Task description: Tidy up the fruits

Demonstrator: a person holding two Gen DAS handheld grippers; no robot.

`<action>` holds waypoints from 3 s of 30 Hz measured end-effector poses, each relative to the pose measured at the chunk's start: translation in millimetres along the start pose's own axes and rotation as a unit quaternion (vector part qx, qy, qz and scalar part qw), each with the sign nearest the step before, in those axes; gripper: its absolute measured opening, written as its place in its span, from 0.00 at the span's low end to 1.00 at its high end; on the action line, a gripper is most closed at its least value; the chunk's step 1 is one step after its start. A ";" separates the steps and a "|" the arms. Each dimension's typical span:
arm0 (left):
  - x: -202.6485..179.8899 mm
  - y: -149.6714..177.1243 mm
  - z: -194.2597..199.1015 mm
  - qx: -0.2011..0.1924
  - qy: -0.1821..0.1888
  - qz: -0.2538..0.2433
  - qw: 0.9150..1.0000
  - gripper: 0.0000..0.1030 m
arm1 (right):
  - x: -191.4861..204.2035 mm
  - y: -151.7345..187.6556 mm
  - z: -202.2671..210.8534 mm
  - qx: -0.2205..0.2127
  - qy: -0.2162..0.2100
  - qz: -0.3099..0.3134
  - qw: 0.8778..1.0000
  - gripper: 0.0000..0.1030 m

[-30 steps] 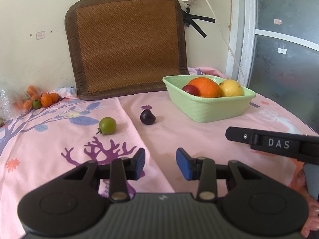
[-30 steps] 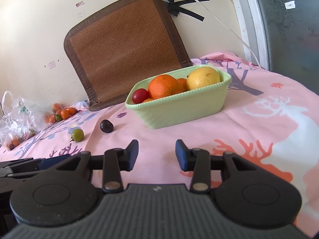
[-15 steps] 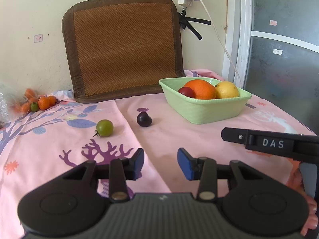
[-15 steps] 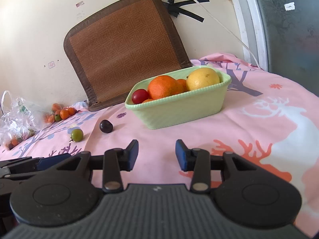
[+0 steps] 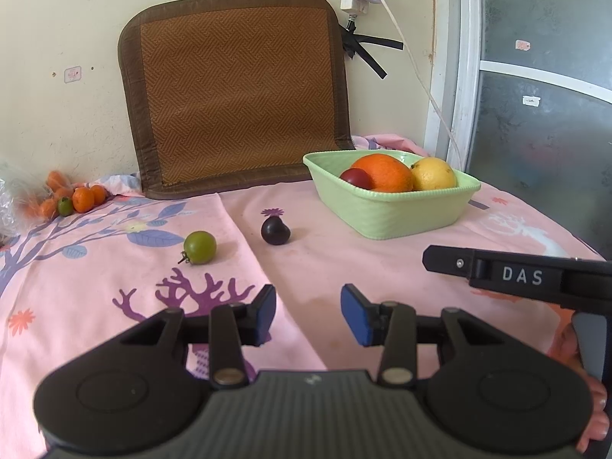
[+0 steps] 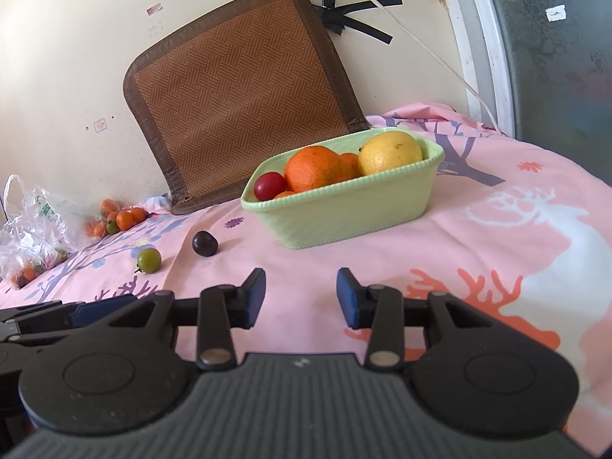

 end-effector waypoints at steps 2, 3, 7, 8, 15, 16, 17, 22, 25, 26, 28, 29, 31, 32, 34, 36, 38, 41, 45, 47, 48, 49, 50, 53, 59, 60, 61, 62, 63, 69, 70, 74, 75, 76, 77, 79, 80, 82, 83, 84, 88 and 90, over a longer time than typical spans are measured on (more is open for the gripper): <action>-0.1 0.2 0.1 0.000 0.000 0.000 1.000 0.38 | -0.3 0.0 0.0 0.000 0.000 0.000 1.000 0.42; -0.1 0.2 0.1 0.000 0.000 0.000 1.000 0.38 | -0.2 -0.1 -0.1 0.000 0.000 0.000 1.000 0.42; -0.3 0.5 0.2 0.000 -0.001 0.000 1.000 0.38 | -0.2 0.0 -0.1 0.000 -0.001 0.000 1.000 0.42; -0.3 0.5 0.2 0.000 -0.001 0.000 1.000 0.38 | -0.1 0.0 0.0 0.000 -0.001 0.000 1.000 0.42; -0.3 0.7 0.1 -0.001 0.000 0.000 1.000 0.38 | 0.5 0.3 -0.3 0.000 -0.003 0.003 1.000 0.42; -1.1 0.6 0.4 -0.001 -0.001 0.000 1.000 0.38 | 0.4 0.4 -0.2 0.000 -0.003 0.004 1.000 0.42; -1.2 0.6 0.3 -0.001 0.000 0.000 1.000 0.38 | 0.2 0.3 -0.2 0.000 -0.004 0.004 1.000 0.42; -1.8 0.7 0.5 -0.001 0.000 -0.001 1.000 0.38 | -0.3 0.2 0.3 -0.001 -0.005 0.004 1.000 0.42; -1.6 1.0 0.5 -0.001 0.000 -0.001 1.000 0.38 | -0.4 0.1 1.0 -0.002 -0.008 0.006 1.000 0.42; -1.3 1.3 0.7 -0.001 0.000 -0.001 1.000 0.38 | -0.3 0.0 1.2 -0.002 -0.009 0.007 1.000 0.42; -1.2 1.6 0.8 -0.001 0.000 -0.001 1.000 0.38 | 0.2 -0.1 1.8 -0.003 -0.011 0.009 1.000 0.42; -1.1 1.7 0.9 -0.001 0.000 0.000 1.000 0.38 | 0.8 -0.1 1.9 -0.003 -0.012 0.010 1.000 0.42; -1.3 1.2 0.7 -0.002 0.001 0.001 1.000 0.38 | 2.0 -0.1 1.7 -0.002 -0.014 0.012 1.000 0.42; -1.1 0.4 0.9 -0.003 0.003 0.004 1.000 0.38 | 2.3 -0.1 1.5 -0.001 -0.014 0.013 1.000 0.42; 2.7 -1.1 2.2 -0.004 0.009 0.019 1.000 0.38 | 4.6 -0.1 1.1 0.000 -0.014 0.020 1.000 0.42; 10.4 -3.0 3.9 -0.003 0.020 0.041 0.999 0.38 | 9.0 0.2 1.3 0.003 -0.020 0.033 0.999 0.42; 21.3 -3.9 5.0 0.000 0.019 0.056 0.998 0.38 | 16.3 -0.2 2.4 0.007 -0.037 0.044 0.998 0.42; 43.8 -8.6 4.3 0.003 -0.004 0.068 0.998 0.38 | 32.0 -2.5 2.4 0.009 -0.068 0.075 0.995 0.41; 74.4 -23.9 -5.3 0.005 -0.019 0.092 0.996 0.36 | 58.0 -7.2 -9.3 0.013 -0.104 0.131 0.986 0.37; 85.9 -31.7 -15.4 0.007 -0.019 0.092 0.996 0.36 | 69.8 -9.2 -21.5 0.023 -0.116 0.156 0.981 0.36; 89.4 -33.9 -22.6 0.014 -0.018 0.090 0.996 0.36 | 75.4 -9.7 -29.1 0.030 -0.122 0.165 0.978 0.34; 93.3 -34.4 -29.0 0.022 -0.018 0.089 0.996 0.36 | 79.9 -10.1 -37.5 0.037 -0.124 0.173 0.976 0.30; 95.6 -35.4 -35.0 0.028 -0.020 0.088 0.996 0.36 | 83.5 -10.5 -46.1 0.045 -0.122 0.179 0.975 0.28; 100.6 -37.4 -47.7 0.033 -0.021 0.083 0.996 0.36 | 92.1 -11.3 -66.3 0.055 -0.113 0.196 0.972 0.28; 101.0 -35.8 -58.8 0.036 -0.012 0.071 0.997 0.36 | 101.7 -9.2 -93.9 0.063 -0.097 0.232 0.966 0.28; 101.4 -34.8 -60.9 0.037 -0.011 0.070 0.997 0.36 | 103.1 -9.1 -98.6 0.064 -0.091 0.239 0.965 0.28; 101.7 -33.5 -62.2 0.039 -0.010 0.071 0.997 0.36 | 103.5 -8.3 -101.7 0.066 -0.087 0.243 0.964 0.28; 101.6 -32.3 -64.1 0.040 -0.008 0.070 0.997 0.36 | 103.8 -8.7 -106.3 0.069 -0.084 0.244 0.964 0.28; 101.2 -31.3 -65.7 0.041 -0.005 0.070 0.997 0.37 | 102.9 -8.7 -110.4 0.074 -0.082 0.244 0.964 0.28; 96.5 -30.2 -70.2 0.042 0.006 0.070 0.997 0.36 | 102.7 -7.5 -108.8 0.077 -0.083 0.243 0.964 0.26; 95.0 -30.3 -69.7 0.041 0.008 0.066 0.997 0.36 | 101.0 -7.5 -104.0 0.075 -0.085 0.239 0.965 0.25; 89.3 -28.1 -73.6 0.052 0.001 0.053 0.997 0.36 | 92.1 -8.2 -81.6 0.063 -0.089 0.223 0.969 0.25; 88.9 -26.6 -76.2 0.059 -0.004 0.052 0.997 0.36 | 89.0 -9.1 -76.4 0.062 -0.089 0.217 0.970 0.25; 88.9 -25.2 -78.6 0.066 -0.009 0.052 0.996 0.34 | 85.3 -9.7 -71.1 0.060 -0.087 0.211 0.972 0.25; 88.9 -25.4 -78.3 0.063 -0.012 0.051 0.997 0.28 | 81.8 -10.2 -66.5 0.059 -0.086 0.206 0.973 0.25; 87.3 -25.1 -77.9 0.063 -0.015 0.047 0.997 0.28 | 75.3 -10.2 -58.1 0.058 -0.086 0.196 0.975 0.25; 85.7 -25.0 -76.7 0.063 -0.018 0.045 0.997 0.27 | 72.7 -9.8 -54.8 0.057 -0.085 0.194 0.976 0.25; 80.4 -26.4 -71.5 0.063 -0.008 0.055 0.997 0.27 | 68.4 -9.6 -47.7 0.053 -0.084 0.190 0.977 0.25; 75.6 -29.0 -67.5 0.058 0.001 0.059 0.997 0.27 | 65.7 -10.7 -42.8 0.047 -0.085 0.185 0.978 0.25; 69.8 -32.7 -63.6 0.051 0.008 0.059 0.997 0.27 | 62.5 -12.9 -37.7 0.038 -0.085 0.182 0.979 0.25; 34.6 -61.3 -54.4 0.017 0.053 0.051 0.997 0.27 | 48.0 -27.8 -21.6 -0.020 -0.062 0.182 0.981 0.25; 16.4 -75.7 -57.7 0.006 0.071 0.044 0.996 0.28 | 36.3 -38.1 -21.1 -0.041 -0.046 0.175 0.983 0.25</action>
Point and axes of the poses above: each gripper's, at about its wrist camera, not at the fingertips, and z roughly against the way its jaws point, x to its left, y to its underside, the point moved 4 cm from there along -z, roughly the way its jaws point, and after that the axes turned 7 degrees about -x, right-handed, at the moved point
